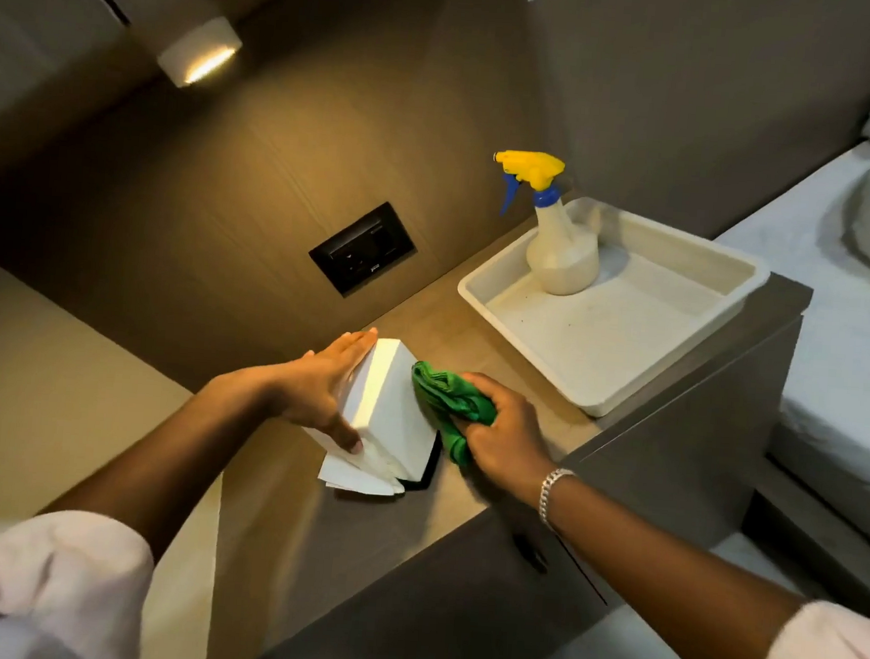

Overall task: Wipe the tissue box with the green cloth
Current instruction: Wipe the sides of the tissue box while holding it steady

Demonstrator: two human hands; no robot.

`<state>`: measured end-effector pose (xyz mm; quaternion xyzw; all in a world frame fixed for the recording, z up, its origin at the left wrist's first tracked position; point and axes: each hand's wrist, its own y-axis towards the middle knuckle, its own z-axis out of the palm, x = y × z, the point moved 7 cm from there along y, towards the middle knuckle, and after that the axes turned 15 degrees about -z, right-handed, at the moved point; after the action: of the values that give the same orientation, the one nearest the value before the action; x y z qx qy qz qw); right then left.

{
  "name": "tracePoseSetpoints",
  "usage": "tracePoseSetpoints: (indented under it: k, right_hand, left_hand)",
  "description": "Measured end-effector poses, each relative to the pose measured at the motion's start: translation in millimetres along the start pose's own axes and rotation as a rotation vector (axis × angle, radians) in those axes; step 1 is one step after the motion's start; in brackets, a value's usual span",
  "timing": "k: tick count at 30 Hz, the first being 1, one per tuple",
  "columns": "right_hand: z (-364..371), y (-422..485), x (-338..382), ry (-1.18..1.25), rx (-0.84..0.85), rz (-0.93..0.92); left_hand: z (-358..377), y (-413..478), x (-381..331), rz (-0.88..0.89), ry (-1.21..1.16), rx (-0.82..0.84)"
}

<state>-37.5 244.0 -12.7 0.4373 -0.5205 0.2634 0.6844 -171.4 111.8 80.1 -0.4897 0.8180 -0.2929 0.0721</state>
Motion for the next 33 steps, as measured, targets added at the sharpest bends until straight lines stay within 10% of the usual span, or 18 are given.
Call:
tracePoseSetpoints:
  k: [11, 23, 30, 33]
  right_hand:
    - [-6.9, -49.7, -9.3, 0.199, 0.134, 0.041]
    - [-33.8, -32.1, -21.3, 0.402, 0.070, 0.176]
    - [-19.2, -29.6, -18.3, 0.240, 0.082, 0.128]
    - [-23.0, -22.7, -17.1, 0.195, 0.051, 0.099]
  left_hand:
    - [-5.4, 5.0, 29.1, -0.331, -0.233, -0.123]
    - [14.6, -25.2, -1.9, -0.937, -0.586, 0.223]
    - [22.4, -25.3, 5.2, -0.959, -0.560, 0.334]
    - [15.1, -11.2, 0.4, -0.816, -0.433, 0.123]
